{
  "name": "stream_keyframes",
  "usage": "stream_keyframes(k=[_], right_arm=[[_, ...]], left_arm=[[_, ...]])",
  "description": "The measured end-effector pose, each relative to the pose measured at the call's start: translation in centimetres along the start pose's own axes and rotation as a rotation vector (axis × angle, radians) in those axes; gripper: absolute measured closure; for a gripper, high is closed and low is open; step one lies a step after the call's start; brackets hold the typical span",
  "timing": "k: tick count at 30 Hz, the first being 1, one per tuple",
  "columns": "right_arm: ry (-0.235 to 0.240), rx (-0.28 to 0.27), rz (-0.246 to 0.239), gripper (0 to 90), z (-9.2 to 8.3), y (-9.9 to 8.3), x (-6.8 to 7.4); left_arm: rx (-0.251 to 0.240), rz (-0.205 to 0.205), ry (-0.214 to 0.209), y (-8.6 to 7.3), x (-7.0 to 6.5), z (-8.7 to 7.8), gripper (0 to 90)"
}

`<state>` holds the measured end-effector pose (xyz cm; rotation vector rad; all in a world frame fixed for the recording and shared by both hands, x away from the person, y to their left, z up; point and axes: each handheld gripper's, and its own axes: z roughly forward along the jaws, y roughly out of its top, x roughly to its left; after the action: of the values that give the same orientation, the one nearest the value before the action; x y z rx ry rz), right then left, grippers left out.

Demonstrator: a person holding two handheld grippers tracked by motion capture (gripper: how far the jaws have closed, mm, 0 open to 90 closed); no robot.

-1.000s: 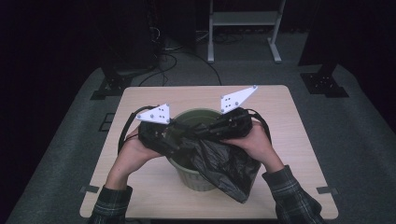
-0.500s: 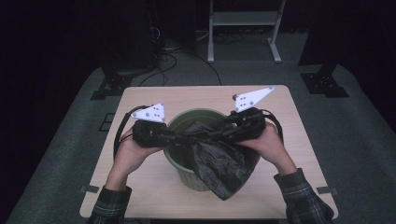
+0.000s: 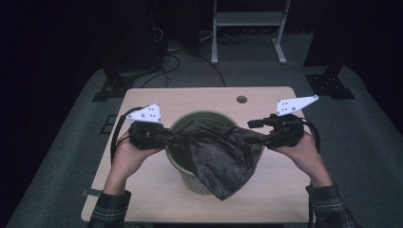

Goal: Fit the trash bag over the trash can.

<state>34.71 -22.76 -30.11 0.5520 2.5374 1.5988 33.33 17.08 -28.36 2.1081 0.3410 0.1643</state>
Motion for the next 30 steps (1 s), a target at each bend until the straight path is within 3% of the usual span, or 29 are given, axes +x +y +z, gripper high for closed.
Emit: stream_keyframes(k=[2, 3, 4, 5, 6, 8, 12, 13, 16, 19, 27, 30], right_arm=[[-0.004, 0.001, 0.02, 41.7, -0.4, -0.6, -0.3], [0.018, 0.006, 0.035, 51.5, -0.5, -0.9, -0.6], [0.035, 0.006, 0.043, 55.9, -0.5, -1.1, -0.6], [0.038, 0.012, 0.048, 70.7, -0.5, -1.3, -0.6], [0.04, 0.015, 0.042, 79.7, -0.5, -1.4, -0.6], [0.03, 0.013, 0.031, 90.0, -0.3, -1.4, -0.6], [0.001, -0.01, 0.021, 90.0, 0.3, -0.7, -0.9], [-0.004, -0.016, 0.021, 90.0, 0.5, -0.5, -1.0], [-0.014, -0.015, 0.012, 90.0, 1.4, 0.4, -1.5], [-0.014, 0.0, 0.003, 90.0, 2.6, 1.4, -1.9], [-0.003, 0.028, -0.016, 90.0, 4.6, 2.3, -1.8], [0.001, 0.019, -0.016, 90.0, 4.7, 2.3, -1.8]], left_arm=[[0.0, -0.006, 0.004, -0.1, 0.0, -0.1, 83.3], [0.0, -0.007, 0.006, -0.1, 0.1, 0.0, 83.0], [0.001, -0.007, 0.006, -0.1, 0.1, 0.0, 82.9], [0.004, -0.004, 0.009, -0.1, 0.1, 0.1, 82.9], [0.004, -0.006, 0.01, -0.1, 0.0, 0.2, 81.9], [0.009, -0.001, 0.012, 0.0, -0.1, 0.4, 79.0], [0.023, 0.024, 0.01, 0.1, -0.7, 1.0, 63.7], [0.021, 0.032, 0.007, 0.2, -0.9, 1.2, 55.9], [0.024, 0.082, 0.011, 0.5, -1.5, 1.4, 39.6], [0.014, 0.105, 0.026, 0.7, -1.8, 1.3, 27.7], [-0.037, 0.122, 0.072, 2.1, -1.2, 0.2, 22.5], [-0.033, 0.129, 0.062, 2.7, -0.9, 0.6, 24.7]])
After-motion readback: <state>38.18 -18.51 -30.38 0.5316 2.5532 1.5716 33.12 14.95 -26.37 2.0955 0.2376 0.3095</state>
